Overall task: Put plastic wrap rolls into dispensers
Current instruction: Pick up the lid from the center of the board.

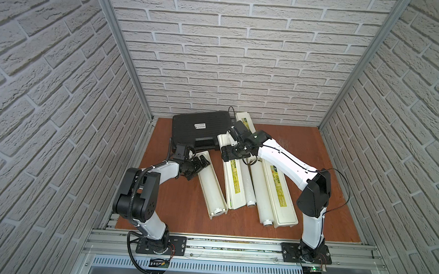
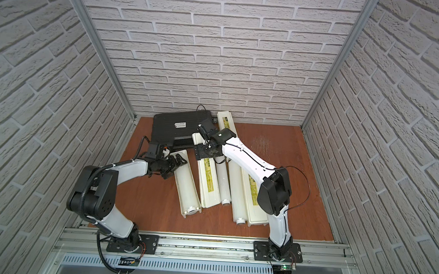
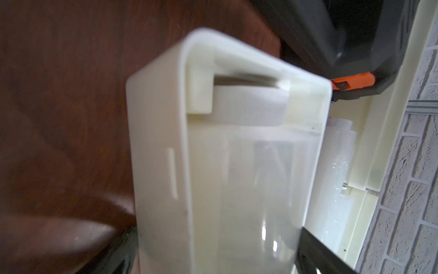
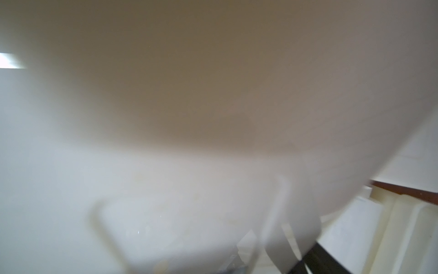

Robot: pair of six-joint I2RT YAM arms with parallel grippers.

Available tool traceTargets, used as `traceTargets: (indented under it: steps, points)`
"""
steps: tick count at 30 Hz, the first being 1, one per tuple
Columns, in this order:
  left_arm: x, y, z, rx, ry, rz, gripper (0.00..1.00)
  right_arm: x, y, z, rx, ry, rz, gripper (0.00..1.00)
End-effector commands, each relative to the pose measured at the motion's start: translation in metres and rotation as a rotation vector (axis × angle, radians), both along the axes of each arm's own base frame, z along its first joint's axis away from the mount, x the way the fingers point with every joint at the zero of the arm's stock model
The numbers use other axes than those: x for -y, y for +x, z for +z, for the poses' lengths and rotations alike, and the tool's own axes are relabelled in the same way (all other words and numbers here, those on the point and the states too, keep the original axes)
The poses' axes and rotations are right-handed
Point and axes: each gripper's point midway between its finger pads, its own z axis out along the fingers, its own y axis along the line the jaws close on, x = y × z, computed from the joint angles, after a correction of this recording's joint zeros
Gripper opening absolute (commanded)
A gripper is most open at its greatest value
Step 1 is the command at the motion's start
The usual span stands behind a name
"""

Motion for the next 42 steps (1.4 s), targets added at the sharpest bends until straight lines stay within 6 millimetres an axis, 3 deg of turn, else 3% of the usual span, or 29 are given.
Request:
traceTargets:
  steps: [1, 6, 9, 16, 19, 25, 31, 37, 42]
  points:
    - [0.003, 0.009, 0.026, 0.084, -0.005, -0.055, 0.98, 0.019, -0.009, 0.032, 0.045, -0.02, -0.009, 0.66]
    - [-0.007, 0.009, 0.042, 0.117, 0.014, -0.067, 0.98, 0.007, -0.02, 0.041, 0.013, 0.055, 0.006, 0.64]
    - [-0.031, 0.008, 0.057, 0.15, 0.091, -0.011, 0.98, -0.008, -0.026, 0.042, 0.0, 0.08, 0.012, 0.64]
    - [-0.069, -0.007, 0.096, 0.267, 0.144, 0.055, 0.98, -0.053, -0.029, 0.017, -0.034, 0.05, 0.024, 0.65]
    - [-0.077, -0.017, 0.104, 0.3, 0.169, 0.084, 0.98, -0.071, -0.028, 0.008, -0.054, 0.083, 0.034, 0.66]
    - [-0.069, -0.031, 0.116, 0.382, 0.107, 0.096, 0.98, -0.098, -0.024, -0.006, -0.086, 0.11, 0.052, 0.66]
    - [-0.055, -0.047, 0.114, 0.397, 0.086, 0.063, 0.98, -0.107, -0.017, -0.011, -0.078, 0.095, 0.039, 0.66]
    - [-0.034, -0.054, 0.093, 0.347, 0.085, 0.005, 0.98, -0.108, -0.017, -0.004, -0.083, 0.108, 0.012, 0.65]
    - [-0.048, -0.066, 0.051, 0.198, 0.164, 0.058, 0.98, -0.102, -0.018, -0.002, -0.082, 0.085, 0.005, 0.65]
